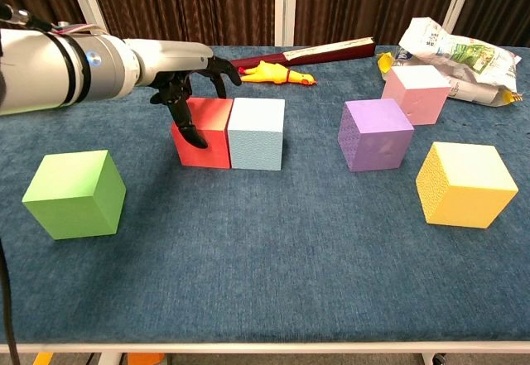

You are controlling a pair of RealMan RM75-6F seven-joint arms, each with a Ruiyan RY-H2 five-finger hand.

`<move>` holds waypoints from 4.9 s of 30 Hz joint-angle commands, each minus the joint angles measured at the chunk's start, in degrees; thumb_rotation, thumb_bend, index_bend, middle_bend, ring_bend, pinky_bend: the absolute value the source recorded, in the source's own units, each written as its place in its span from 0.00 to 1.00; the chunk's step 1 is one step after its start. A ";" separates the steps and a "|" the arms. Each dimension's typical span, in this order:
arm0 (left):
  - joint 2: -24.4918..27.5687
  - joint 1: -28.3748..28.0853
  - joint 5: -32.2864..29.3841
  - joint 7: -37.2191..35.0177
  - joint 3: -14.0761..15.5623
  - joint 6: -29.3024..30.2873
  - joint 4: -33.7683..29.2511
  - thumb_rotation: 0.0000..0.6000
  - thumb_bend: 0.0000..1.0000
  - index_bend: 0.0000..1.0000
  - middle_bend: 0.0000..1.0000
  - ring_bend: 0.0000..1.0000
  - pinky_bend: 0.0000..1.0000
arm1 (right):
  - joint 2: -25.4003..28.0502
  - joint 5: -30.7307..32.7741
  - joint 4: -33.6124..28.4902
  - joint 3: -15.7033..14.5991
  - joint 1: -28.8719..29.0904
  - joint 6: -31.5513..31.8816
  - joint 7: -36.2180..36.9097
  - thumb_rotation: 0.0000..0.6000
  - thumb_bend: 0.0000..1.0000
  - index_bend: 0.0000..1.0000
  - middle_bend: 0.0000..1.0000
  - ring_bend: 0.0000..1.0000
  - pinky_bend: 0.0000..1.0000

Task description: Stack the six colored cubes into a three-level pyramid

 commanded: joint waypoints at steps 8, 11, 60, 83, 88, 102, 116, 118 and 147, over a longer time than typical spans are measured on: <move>0.60 0.21 0.83 -0.13 -0.60 1.59 -1.42 1.00 0.06 0.09 0.15 0.80 0.80 | 0.12 -0.27 -0.15 -0.01 -0.01 0.18 0.10 1.00 0.11 0.00 0.20 0.05 0.16; 0.20 -0.06 0.65 0.31 -0.59 1.60 -1.12 1.00 0.06 0.09 0.15 0.80 0.80 | 0.10 -0.27 -0.08 -0.02 -0.03 0.19 0.29 1.00 0.11 0.00 0.20 0.05 0.16; 21.15 20.57 31.06 -16.47 9.52 10.40 -15.95 1.00 0.05 0.17 0.20 0.80 0.80 | 0.04 -0.15 1.68 0.50 1.74 -2.18 1.86 1.00 0.11 0.00 0.20 0.05 0.16; 21.21 25.66 38.59 -12.43 13.02 8.26 -21.72 1.00 0.00 0.11 0.14 0.79 0.79 | 0.56 0.07 1.19 0.18 4.01 -5.81 1.16 1.00 0.11 0.00 0.20 0.05 0.17; 19.50 26.72 37.61 -10.31 12.91 8.97 -22.58 1.00 0.00 0.10 0.14 0.79 0.79 | 0.55 -0.10 0.96 0.22 4.52 -6.20 1.02 1.00 0.11 0.00 0.20 0.05 0.17; 14.36 27.22 32.85 -6.05 11.40 8.50 -18.59 1.00 0.00 0.11 0.16 0.80 0.79 | 0.34 -0.02 0.84 0.08 5.43 -7.24 1.11 1.00 0.11 0.00 0.20 0.05 0.17; 11.15 28.98 32.26 -7.20 8.21 12.13 -13.73 1.00 0.00 0.43 0.48 0.86 0.81 | 0.34 -1.05 -0.71 0.43 8.64 -10.63 2.60 1.00 0.11 0.00 0.22 0.07 0.21; 11.77 29.08 32.64 -7.95 7.58 12.34 -13.37 1.00 0.00 0.43 0.48 0.86 0.81 | 0.37 -1.19 -1.13 0.53 9.65 -12.00 3.29 1.00 0.11 0.00 0.22 0.07 0.21; 16.14 27.17 33.57 -16.12 3.34 6.27 -8.36 1.00 0.00 0.43 0.46 0.85 0.80 | -16.19 14.43 4.42 6.65 37.24 -41.94 -9.00 1.00 0.05 0.00 0.23 0.08 0.25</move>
